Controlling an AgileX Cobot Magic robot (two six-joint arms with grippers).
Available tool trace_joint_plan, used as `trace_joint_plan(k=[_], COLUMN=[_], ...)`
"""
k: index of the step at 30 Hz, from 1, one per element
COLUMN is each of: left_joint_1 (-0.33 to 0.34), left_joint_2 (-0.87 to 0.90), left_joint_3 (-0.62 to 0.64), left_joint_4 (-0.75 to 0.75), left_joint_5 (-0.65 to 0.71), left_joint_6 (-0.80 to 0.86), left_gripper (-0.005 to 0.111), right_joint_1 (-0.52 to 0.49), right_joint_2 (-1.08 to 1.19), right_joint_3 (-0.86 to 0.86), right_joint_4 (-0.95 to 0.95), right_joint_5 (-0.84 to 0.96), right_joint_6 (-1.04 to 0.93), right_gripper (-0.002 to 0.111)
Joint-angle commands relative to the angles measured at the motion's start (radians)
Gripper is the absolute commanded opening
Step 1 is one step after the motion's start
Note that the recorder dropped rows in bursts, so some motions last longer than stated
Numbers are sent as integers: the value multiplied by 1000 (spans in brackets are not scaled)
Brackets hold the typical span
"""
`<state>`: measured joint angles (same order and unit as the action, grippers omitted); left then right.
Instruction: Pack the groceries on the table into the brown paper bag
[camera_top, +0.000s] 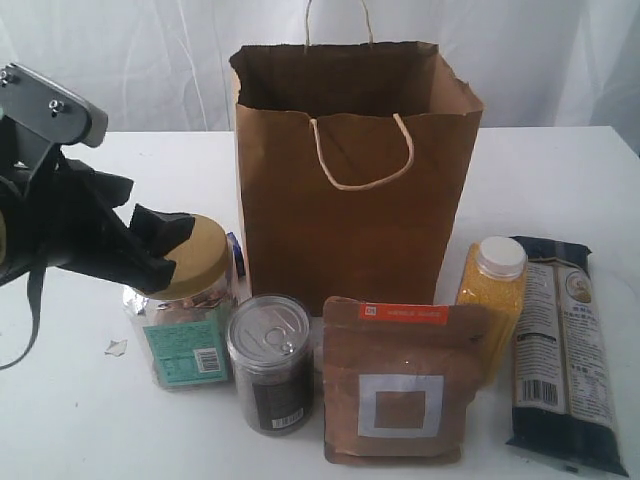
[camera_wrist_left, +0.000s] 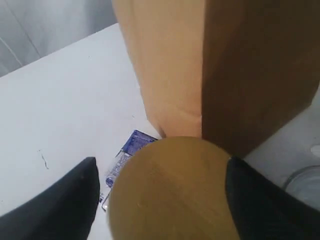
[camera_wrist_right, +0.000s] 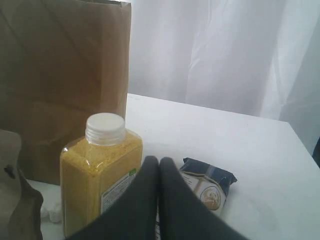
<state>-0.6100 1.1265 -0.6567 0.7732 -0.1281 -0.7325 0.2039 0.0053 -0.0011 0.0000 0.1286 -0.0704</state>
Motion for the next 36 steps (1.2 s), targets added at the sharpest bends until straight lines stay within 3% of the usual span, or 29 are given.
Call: trace_joint_plan(k=[1, 10, 15, 21, 36], left_joint_1=[-54, -84, -179, -257, -263], left_joint_2=[-67, -129, -159, -161, -104], left_joint_3=[-32, -36, -31, 64, 173], left_joint_4=[-36, -103, -103, -130, -142], left_joint_5=[96, 295, 309, 284, 228], left_joint_6=[39, -69, -97, -166, -399], left_gripper=[73, 106, 105, 105, 105], right_joint_1=[-6, -6, -6, -6, -6], right_joint_2=[-5, -5, -5, -5, -5], right_joint_3=[1, 1, 1, 1, 1], right_joint_4=[0, 0, 0, 0, 0], right_joint_5=[-10, -10, -10, -10, -10], right_joint_6=[-5, -5, -5, -5, -5], right_gripper=[0, 0, 0, 0, 0])
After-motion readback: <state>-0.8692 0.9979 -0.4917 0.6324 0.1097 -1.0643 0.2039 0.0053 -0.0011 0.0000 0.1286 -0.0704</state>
